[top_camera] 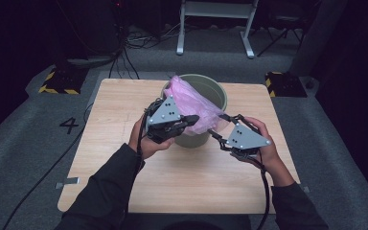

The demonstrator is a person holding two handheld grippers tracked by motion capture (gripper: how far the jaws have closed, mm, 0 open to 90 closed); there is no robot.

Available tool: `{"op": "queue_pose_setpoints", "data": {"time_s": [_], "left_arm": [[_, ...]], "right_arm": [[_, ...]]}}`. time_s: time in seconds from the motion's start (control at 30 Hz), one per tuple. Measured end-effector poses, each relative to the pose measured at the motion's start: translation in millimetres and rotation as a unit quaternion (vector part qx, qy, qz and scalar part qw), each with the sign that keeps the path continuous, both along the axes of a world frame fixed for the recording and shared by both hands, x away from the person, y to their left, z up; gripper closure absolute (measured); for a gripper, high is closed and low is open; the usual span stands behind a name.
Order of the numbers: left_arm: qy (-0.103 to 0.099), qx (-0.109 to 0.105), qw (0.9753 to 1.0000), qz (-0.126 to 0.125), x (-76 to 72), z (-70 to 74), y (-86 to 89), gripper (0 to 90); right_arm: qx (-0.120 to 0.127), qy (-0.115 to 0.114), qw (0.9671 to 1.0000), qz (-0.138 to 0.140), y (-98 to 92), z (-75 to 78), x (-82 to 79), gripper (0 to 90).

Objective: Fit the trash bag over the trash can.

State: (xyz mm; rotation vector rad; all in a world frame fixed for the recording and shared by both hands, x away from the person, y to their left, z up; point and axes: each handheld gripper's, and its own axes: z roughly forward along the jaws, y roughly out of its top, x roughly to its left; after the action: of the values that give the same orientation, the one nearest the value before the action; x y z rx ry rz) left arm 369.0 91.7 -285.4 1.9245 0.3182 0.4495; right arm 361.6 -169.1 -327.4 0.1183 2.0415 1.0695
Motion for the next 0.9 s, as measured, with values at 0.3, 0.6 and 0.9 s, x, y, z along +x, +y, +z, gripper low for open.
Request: {"op": "queue_pose_setpoints", "data": {"time_s": [0.3, 0.6, 0.9], "left_arm": [[0.007, -0.009, 0.9999, -0.009, 0.0, 4.3, 9.8, 90.0], [0.009, -0.002, 0.9997, -0.024, -4.6, 3.6, 4.2, 90.0], [0.001, -0.003, 0.9999, 0.011, 5.1, 7.5, 10.0, 90.0]], "right_arm": [[-0.021, -0.019, 0.9988, -0.039, 2.6, -3.7, 11.4, 44.2], [-0.001, -0.038, 0.9977, -0.056, 1.6, 3.5, 15.5, 72.1], [-0.016, -0.029, 0.9984, -0.046, -1.1, 0.6, 11.4, 90.0]]}}
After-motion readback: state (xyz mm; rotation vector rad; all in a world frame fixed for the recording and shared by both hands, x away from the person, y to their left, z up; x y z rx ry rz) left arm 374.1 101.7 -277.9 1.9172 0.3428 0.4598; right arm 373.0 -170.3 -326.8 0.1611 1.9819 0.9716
